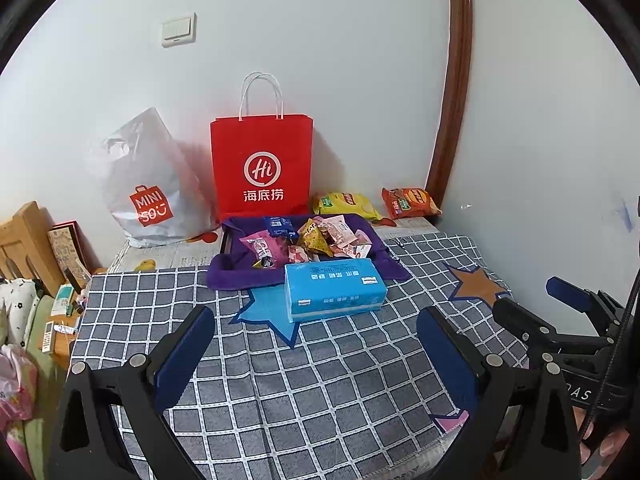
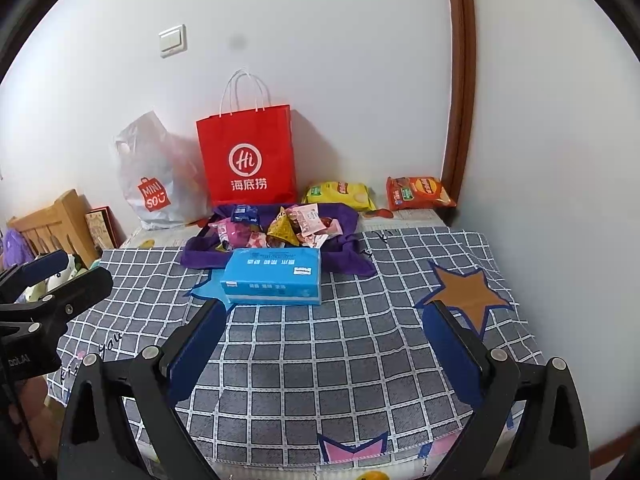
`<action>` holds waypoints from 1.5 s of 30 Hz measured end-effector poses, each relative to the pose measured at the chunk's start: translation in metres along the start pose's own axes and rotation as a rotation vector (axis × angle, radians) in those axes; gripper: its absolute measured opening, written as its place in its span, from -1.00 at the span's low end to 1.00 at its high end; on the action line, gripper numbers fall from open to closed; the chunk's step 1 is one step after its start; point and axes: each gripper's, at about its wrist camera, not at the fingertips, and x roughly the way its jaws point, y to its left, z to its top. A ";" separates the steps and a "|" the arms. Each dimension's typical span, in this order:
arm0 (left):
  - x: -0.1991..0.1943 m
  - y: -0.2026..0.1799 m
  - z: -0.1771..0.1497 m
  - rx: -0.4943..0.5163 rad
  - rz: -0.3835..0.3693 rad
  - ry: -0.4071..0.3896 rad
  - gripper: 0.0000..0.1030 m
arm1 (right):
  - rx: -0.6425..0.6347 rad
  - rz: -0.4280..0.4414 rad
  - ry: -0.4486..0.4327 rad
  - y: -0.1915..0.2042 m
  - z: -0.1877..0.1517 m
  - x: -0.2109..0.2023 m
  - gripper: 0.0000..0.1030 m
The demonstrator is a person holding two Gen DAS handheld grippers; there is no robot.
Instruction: Organize snacks
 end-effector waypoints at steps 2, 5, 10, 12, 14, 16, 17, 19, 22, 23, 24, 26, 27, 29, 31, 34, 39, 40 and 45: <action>0.000 -0.001 -0.001 0.002 0.000 0.001 0.98 | 0.003 0.001 -0.003 0.000 0.000 -0.001 0.90; 0.000 -0.001 -0.001 0.002 -0.002 0.002 0.98 | 0.006 0.003 -0.007 -0.001 0.000 -0.004 0.90; 0.000 -0.002 -0.001 0.002 0.000 0.003 0.98 | 0.007 0.004 -0.013 -0.002 -0.001 -0.005 0.90; 0.000 -0.002 -0.001 0.002 0.001 0.002 0.98 | 0.007 0.006 -0.015 -0.003 -0.001 -0.005 0.90; 0.000 -0.003 -0.001 0.002 0.001 0.003 0.98 | 0.009 0.006 -0.017 -0.004 -0.001 -0.006 0.90; 0.001 -0.003 -0.002 0.003 0.000 0.004 0.98 | 0.011 0.007 -0.018 -0.005 -0.001 -0.006 0.90; 0.001 -0.004 -0.002 0.003 0.000 0.006 0.98 | 0.011 0.007 -0.018 -0.005 -0.001 -0.006 0.90; 0.002 -0.004 -0.003 0.004 0.000 0.008 0.98 | 0.013 0.007 -0.021 -0.006 -0.001 -0.007 0.90; 0.002 -0.005 -0.003 0.005 0.000 0.009 0.98 | 0.012 0.007 -0.021 -0.006 -0.001 -0.007 0.90; 0.002 -0.005 -0.003 0.005 0.000 0.009 0.98 | 0.012 0.006 -0.021 -0.006 -0.001 -0.007 0.90; 0.002 -0.005 -0.003 0.005 0.001 0.009 0.98 | 0.012 0.005 -0.021 -0.006 -0.002 -0.007 0.90; 0.002 -0.005 -0.003 0.005 0.002 0.010 0.98 | 0.012 0.005 -0.022 -0.007 -0.001 -0.007 0.90; 0.002 -0.005 -0.003 0.006 0.002 0.011 0.98 | 0.012 0.006 -0.023 -0.007 -0.001 -0.008 0.90; 0.002 -0.006 -0.004 0.005 0.003 0.012 0.98 | 0.012 0.005 -0.025 -0.007 -0.001 -0.008 0.90; 0.003 -0.005 -0.004 0.006 0.000 0.013 0.98 | 0.012 0.006 -0.025 -0.007 -0.001 -0.008 0.90; 0.003 -0.004 -0.005 0.007 0.001 0.016 0.98 | 0.012 0.005 -0.025 -0.007 -0.001 -0.008 0.90; 0.005 -0.003 -0.004 0.007 -0.001 0.019 0.98 | 0.015 0.006 -0.028 -0.007 -0.001 -0.010 0.90; 0.004 -0.003 -0.005 0.006 -0.003 0.020 0.98 | 0.014 0.005 -0.029 -0.007 -0.001 -0.011 0.90; 0.006 -0.002 -0.003 0.004 -0.006 0.022 0.98 | 0.014 0.006 -0.035 -0.007 0.000 -0.012 0.90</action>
